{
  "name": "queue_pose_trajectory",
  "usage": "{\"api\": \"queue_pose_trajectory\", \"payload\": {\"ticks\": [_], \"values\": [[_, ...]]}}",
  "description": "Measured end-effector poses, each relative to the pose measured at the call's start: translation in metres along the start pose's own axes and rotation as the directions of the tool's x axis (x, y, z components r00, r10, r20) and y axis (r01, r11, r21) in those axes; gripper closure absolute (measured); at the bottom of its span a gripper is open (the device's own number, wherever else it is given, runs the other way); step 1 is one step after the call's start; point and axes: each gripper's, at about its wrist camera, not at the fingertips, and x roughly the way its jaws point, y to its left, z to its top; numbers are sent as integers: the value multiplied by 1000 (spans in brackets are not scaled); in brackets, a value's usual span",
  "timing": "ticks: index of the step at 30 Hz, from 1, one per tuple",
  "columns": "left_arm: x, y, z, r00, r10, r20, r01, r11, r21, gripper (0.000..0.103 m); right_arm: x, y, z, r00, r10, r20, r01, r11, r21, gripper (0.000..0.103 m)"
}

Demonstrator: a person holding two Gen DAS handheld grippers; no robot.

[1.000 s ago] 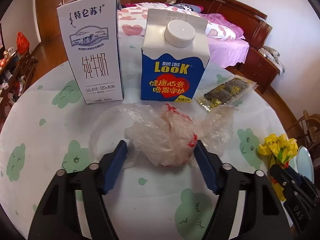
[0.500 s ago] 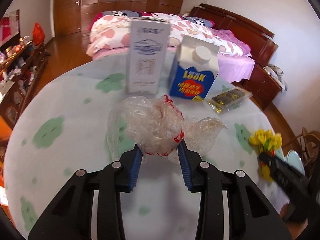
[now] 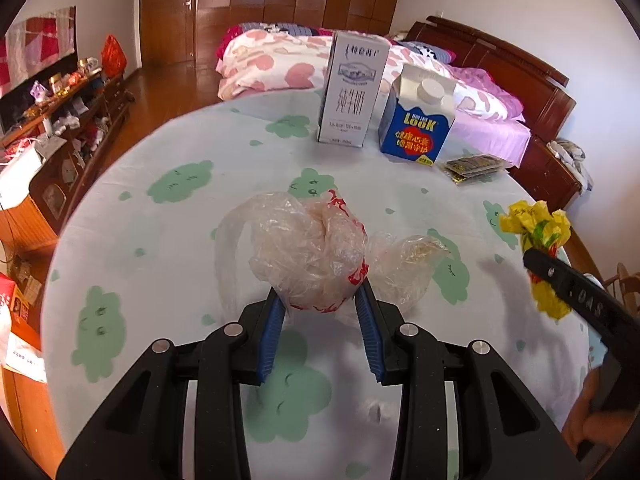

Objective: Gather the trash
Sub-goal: 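Carry both held plastic bags over the blue bin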

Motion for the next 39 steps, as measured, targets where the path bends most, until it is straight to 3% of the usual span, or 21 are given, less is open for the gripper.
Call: {"api": "queue_pose_trajectory", "payload": {"ticks": [7,19,39], "values": [[-19,6,-18,999,31,14,-30,999,-11,67,-33,11,-32,999,23,27,-22,999,-30,75],[-57,-20,-43,997,55,54,-58,997,53,67,-72,22,-74,998,21,51,-18,999,-49,75],[-92,-44,-66,991,83,102,-95,988,121,67,-116,5,-107,994,-5,112,12,998,-61,75]]}}
